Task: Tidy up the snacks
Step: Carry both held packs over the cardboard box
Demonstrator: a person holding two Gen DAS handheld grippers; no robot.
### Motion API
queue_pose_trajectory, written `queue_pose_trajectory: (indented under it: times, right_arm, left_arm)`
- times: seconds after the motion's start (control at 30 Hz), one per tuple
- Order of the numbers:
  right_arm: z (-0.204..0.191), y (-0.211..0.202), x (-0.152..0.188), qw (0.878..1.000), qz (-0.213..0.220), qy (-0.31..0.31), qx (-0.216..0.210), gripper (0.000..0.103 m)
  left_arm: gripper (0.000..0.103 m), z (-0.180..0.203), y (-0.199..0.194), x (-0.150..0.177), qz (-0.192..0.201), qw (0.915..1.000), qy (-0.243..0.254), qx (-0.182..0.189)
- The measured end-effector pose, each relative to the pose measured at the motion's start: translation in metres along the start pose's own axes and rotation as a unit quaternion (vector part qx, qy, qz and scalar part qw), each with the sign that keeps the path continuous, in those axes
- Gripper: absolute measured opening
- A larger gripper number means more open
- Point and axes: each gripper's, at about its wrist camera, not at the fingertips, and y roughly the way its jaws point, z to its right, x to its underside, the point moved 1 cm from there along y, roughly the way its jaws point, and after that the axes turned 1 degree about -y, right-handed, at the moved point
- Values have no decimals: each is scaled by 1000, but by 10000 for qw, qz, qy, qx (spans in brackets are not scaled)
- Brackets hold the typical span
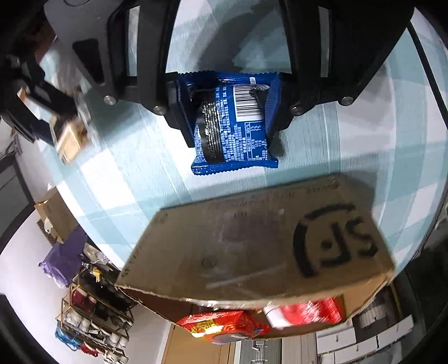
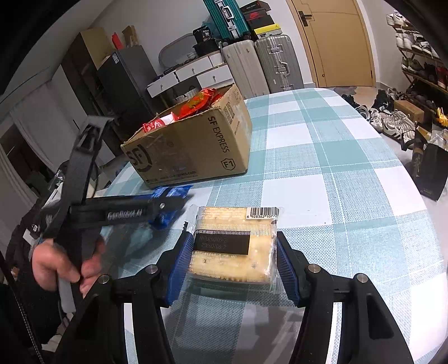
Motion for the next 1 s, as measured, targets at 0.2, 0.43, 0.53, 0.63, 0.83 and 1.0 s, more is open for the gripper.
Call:
queue_pose_trajectory:
  times: [0.2,0.43,0.53,0.63,0.83,1.0]
  right_arm:
    - [-16,-5,0,9999,49,-144,-62,58]
    - [-31,-13,5,9996,75,-250,-80,58]
    - [-38,-17,6,9995,89,-281,-86,58]
    - [-47,-23,5,9992,141,-351,-121,58]
    - [-68,-36,-5,9974,332,-600,-201,58]
    - [-93,-47,-21,9933,547,-989,-247,58]
  left_arm:
    - [42,-9,-9,0,64,9998,-194,-23]
    - [42,-19,-17,17,201,9993,-307,-14]
    - [42,-23,-25,24,322,9987,-402,-59]
    - [42,-35,-45,30,464,9978,-467,-27]
    - [42,-41,-77,35,765,9962,-419,6]
    - [42,-46,-109,27,1020,9939,-409,93]
